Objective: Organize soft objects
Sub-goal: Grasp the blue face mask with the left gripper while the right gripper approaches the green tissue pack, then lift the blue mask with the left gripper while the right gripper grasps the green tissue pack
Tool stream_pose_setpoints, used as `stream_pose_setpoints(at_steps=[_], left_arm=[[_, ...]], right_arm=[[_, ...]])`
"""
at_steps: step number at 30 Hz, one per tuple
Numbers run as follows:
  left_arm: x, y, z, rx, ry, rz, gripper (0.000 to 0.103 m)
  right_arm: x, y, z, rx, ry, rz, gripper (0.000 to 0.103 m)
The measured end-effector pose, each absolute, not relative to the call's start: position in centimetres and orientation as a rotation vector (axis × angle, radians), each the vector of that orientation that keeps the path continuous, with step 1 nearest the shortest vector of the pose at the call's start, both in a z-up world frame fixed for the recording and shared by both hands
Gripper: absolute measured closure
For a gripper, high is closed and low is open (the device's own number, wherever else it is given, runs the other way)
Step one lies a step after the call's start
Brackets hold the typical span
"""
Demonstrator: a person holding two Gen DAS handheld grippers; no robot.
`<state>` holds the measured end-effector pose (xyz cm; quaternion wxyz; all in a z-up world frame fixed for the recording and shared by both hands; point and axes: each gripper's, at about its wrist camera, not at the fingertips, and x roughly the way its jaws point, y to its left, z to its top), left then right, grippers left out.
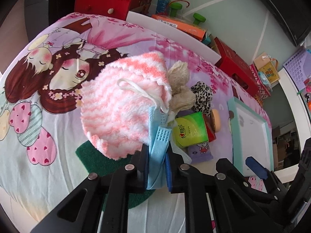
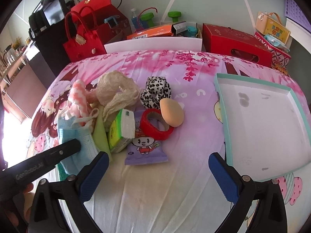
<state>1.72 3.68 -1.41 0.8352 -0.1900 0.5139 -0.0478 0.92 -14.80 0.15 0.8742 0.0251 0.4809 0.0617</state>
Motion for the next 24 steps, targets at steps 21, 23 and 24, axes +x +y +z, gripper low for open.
stream_pose_setpoints(at_steps=[21, 23, 24], left_arm=[[-0.6, 7.9, 2.9, -0.491, 0.964, -0.082, 0.089], [-0.7, 8.2, 2.8, -0.493, 0.962, -0.073, 0.089], [-0.6, 8.4, 2.7, -0.493, 0.965, -0.067, 0.089]], right_arm=[[2.2, -11.8, -0.4, 0.106, 0.945, 0.276, 0.038], [2.6, -11.5, -0.9, 0.114, 0.961, 0.29, 0.047], [2.8, -11.4, -1.1, 0.117, 0.967, 0.29, 0.047]])
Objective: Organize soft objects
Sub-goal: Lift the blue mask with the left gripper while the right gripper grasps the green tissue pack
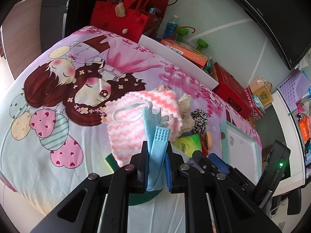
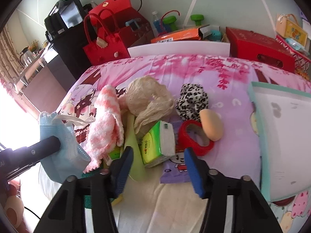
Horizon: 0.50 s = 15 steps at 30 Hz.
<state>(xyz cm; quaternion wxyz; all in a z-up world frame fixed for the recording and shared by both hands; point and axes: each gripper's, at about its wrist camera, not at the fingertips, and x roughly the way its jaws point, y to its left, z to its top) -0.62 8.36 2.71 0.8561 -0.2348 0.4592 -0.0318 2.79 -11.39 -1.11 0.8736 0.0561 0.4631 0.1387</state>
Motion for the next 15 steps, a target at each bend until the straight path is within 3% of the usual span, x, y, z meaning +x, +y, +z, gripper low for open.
stream_pose_setpoints(at_steps=[8, 15], left_arm=[[-0.4, 9.0, 1.6, -0.492, 0.995, -0.038, 0.089], [-0.3, 8.8, 1.3, -0.485, 1.006, -0.034, 0.089]], right_arm=[[3.6, -11.3, -2.1, 0.155, 0.997, 0.308, 0.059], [3.9, -11.6, -2.7, 0.188, 1.018, 0.315, 0.06]])
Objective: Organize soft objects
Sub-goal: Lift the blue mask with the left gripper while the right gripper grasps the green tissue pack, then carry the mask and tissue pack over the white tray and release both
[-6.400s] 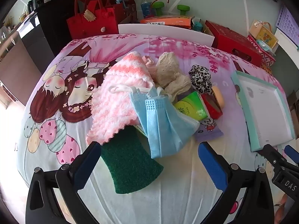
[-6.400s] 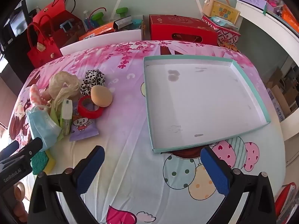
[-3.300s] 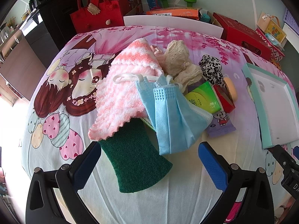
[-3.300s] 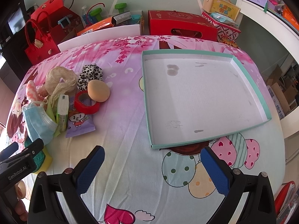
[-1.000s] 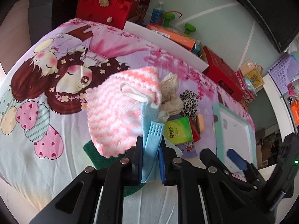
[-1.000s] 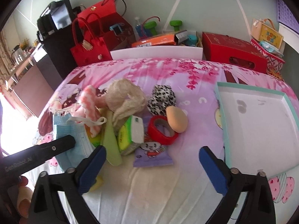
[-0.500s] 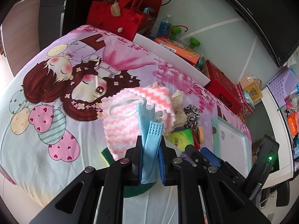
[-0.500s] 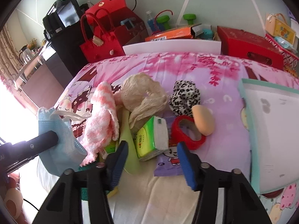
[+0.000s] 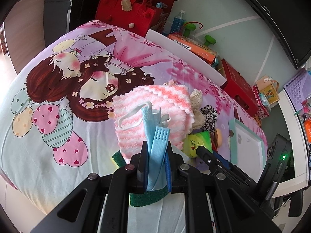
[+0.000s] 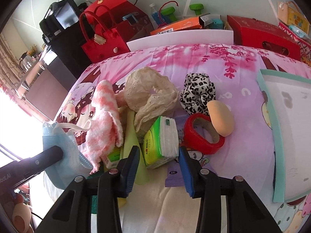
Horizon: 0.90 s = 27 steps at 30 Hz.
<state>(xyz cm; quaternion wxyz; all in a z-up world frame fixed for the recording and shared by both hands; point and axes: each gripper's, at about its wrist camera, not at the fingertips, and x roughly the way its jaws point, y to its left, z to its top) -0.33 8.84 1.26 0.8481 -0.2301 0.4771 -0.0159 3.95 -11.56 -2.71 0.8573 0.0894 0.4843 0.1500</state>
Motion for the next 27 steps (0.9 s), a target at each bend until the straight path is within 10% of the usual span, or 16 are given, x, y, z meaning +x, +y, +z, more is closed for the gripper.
stream_pose_setpoints(at_steps=[8, 27], left_arm=[[-0.4, 8.8, 1.5, -0.473, 0.998, -0.022, 0.089], [0.1, 3.7, 3.7, -0.35, 0.976, -0.077, 0.089]], right_arm=[[3.9, -12.7, -2.1, 0.23, 0.993, 0.312, 0.079], [2.4, -21.1, 3.8, 0.288, 0.775, 0.086, 0.08]])
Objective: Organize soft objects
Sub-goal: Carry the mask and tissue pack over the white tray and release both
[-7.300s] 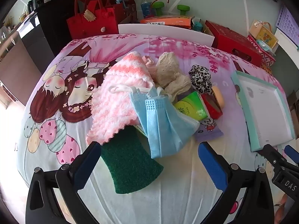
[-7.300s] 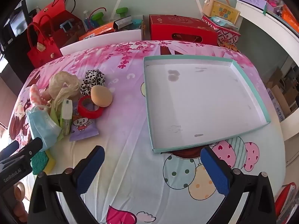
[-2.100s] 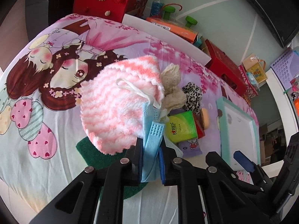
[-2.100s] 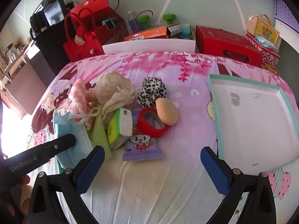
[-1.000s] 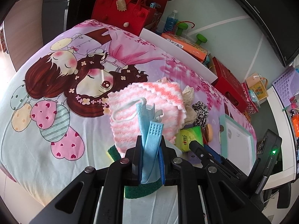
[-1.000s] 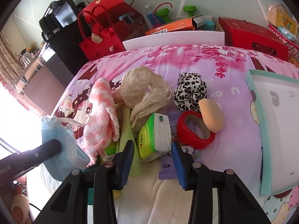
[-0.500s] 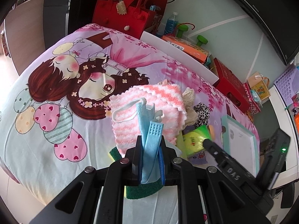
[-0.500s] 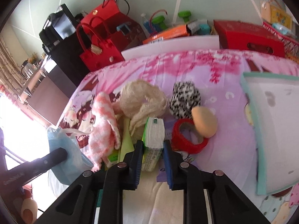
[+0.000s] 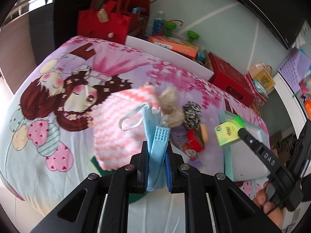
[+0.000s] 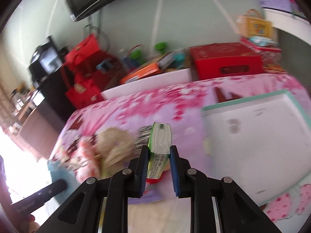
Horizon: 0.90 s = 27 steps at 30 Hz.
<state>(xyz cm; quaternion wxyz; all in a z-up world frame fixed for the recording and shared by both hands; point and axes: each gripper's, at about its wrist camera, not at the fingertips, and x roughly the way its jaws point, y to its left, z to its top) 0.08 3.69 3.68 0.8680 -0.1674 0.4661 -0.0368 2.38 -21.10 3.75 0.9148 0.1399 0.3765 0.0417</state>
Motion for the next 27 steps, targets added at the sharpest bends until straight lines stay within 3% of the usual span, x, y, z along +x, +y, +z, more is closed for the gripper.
stream_pose_setpoints(at_steps=[14, 27], left_arm=[[3.1, -8.4, 6.5, -0.142, 0.998, -0.265, 0.089], [7.7, -22.3, 2.6, -0.107, 1.003, -0.5, 0.088]], right_arm=[[0.7, -34.9, 2.7, 0.47, 0.717, -0.253, 0.08], [-0.6, -41.0, 1.8, 0.463, 0.683, -0.486, 0.08]])
